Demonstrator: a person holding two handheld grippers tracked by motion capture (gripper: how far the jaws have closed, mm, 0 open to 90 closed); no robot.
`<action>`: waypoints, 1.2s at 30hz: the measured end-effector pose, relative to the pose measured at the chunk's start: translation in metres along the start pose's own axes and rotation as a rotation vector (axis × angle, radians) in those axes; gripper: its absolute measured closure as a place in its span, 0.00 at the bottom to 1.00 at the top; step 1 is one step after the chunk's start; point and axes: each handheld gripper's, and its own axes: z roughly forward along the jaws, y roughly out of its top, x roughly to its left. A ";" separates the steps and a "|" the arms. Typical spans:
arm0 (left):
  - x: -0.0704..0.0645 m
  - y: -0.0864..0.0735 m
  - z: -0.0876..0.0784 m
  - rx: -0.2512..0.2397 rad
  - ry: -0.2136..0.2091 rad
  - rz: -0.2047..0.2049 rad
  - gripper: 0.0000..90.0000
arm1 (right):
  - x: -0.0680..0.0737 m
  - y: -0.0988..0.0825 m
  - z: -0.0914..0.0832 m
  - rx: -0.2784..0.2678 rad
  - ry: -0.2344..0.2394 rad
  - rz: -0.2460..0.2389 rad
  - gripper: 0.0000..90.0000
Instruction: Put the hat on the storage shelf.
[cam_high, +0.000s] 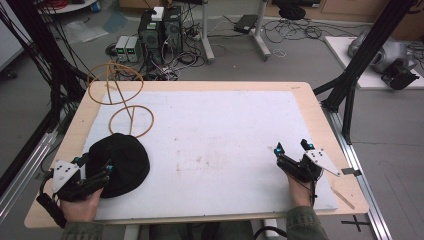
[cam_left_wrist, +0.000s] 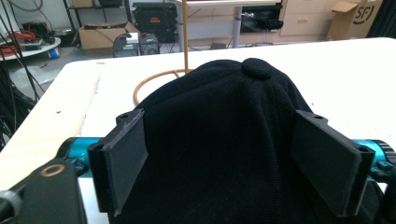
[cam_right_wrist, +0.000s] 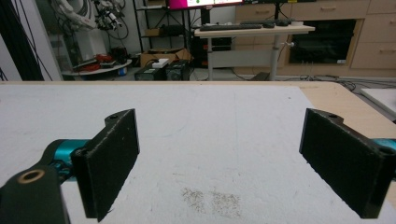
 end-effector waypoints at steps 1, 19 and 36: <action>0.000 0.000 0.000 0.001 -0.005 0.000 0.26 | 0.000 0.000 0.000 0.000 0.000 -0.001 0.12; 0.000 0.002 0.001 0.054 -0.100 -0.024 0.62 | -0.001 0.000 0.000 -0.007 0.000 0.000 0.12; -0.001 0.004 0.004 0.063 -0.125 0.023 0.98 | 0.000 0.000 0.001 -0.008 0.008 -0.005 0.12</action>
